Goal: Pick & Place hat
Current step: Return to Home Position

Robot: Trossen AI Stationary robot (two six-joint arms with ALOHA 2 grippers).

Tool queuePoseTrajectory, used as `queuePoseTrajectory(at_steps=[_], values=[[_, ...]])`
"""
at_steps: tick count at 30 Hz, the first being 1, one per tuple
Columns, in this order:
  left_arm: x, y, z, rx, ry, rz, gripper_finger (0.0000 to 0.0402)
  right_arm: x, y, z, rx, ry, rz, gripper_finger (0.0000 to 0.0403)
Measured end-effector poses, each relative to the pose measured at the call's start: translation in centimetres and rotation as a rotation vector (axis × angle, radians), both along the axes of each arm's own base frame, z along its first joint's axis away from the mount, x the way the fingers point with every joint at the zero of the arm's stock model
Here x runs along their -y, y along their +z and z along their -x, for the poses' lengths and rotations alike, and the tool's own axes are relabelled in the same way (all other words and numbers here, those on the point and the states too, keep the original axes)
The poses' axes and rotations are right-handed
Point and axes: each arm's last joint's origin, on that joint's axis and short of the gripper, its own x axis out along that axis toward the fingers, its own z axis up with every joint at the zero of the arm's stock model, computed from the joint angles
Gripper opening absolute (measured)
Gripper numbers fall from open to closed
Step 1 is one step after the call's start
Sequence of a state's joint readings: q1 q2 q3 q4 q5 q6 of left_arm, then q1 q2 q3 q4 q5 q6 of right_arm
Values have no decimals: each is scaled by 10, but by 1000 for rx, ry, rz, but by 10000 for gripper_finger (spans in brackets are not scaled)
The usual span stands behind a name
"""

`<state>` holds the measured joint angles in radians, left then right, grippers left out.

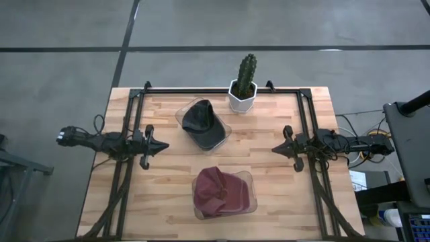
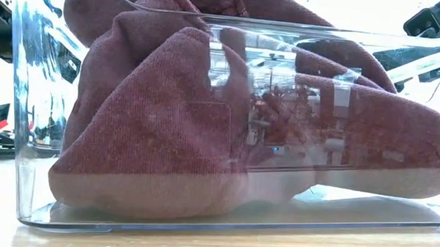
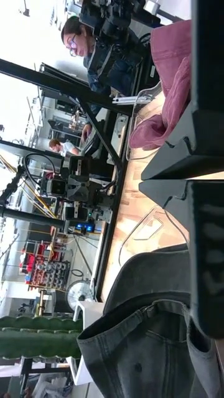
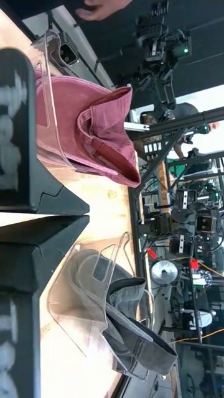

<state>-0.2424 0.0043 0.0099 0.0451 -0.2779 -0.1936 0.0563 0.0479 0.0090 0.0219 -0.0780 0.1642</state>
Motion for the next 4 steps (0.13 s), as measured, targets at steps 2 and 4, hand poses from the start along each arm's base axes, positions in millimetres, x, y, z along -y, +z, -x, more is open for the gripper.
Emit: queuePoseTrajectory(at_steps=[2,4], values=[[0,0,0,0,0,0,0,0,0,0,0,0,0,9],[0,0,0,0,0,0,0,0,0,0,0,0,0,9]])
